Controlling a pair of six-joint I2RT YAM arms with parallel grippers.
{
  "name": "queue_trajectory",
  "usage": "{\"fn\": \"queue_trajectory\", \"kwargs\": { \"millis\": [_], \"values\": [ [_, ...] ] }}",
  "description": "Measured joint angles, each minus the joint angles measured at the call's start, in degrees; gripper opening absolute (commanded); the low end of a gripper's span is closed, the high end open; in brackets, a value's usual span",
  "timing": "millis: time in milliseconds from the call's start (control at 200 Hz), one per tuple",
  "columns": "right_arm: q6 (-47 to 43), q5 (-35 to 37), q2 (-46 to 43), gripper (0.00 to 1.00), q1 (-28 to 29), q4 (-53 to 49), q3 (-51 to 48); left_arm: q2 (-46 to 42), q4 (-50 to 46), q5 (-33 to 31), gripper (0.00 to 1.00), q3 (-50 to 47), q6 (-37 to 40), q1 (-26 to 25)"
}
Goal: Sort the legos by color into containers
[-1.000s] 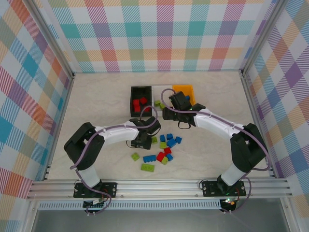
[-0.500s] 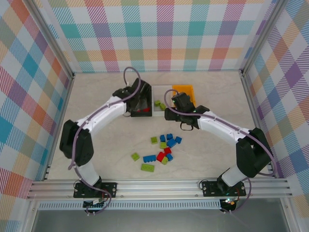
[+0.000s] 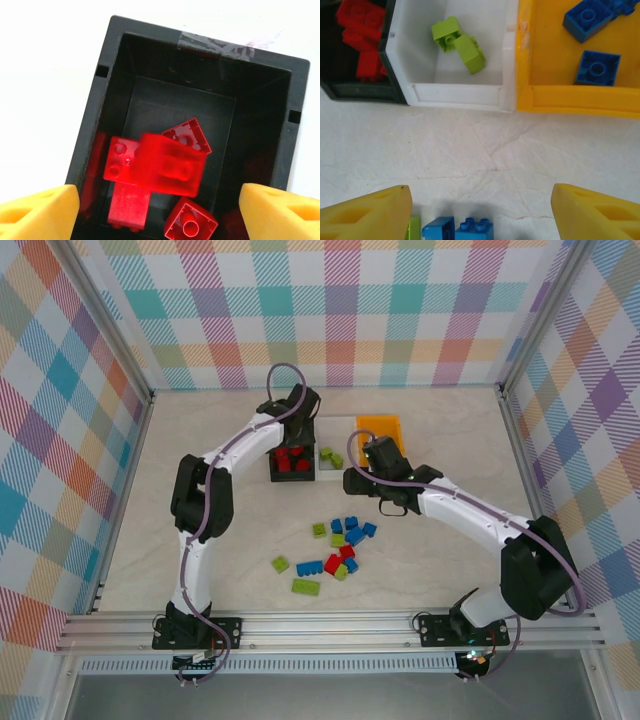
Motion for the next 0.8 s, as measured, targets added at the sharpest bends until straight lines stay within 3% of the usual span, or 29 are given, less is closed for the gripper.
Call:
{"fn": "queue_trajectory", "kwargs": {
  "millis": [130, 265, 550, 800],
  "values": [
    [-0.5, -3.8, -0.2, 0.76, 1.4, -0.1, -0.9, -4.2, 1.8, 1.4, 1.0, -4.4, -1.2, -0.1],
    [-1.6, -7.1, 1.8, 0.77, 7.1, 0.0, 0.2, -19.1, 5.2, 1.7, 1.0, -18.2, -2.9, -0.2],
    [-3.7, -10.1, 19.6, 0.76, 21.7, -0.1, 11.5, -57.0, 5.1, -5.8, 1.0, -42.2, -8.7, -0.1],
    [-5.6, -9.8, 29.9, 0.73, 28.7, -1.9, 19.5, -71.4, -1.6, -11.1, 1.0, -53.9, -13.3, 0.2]
  ]
}}
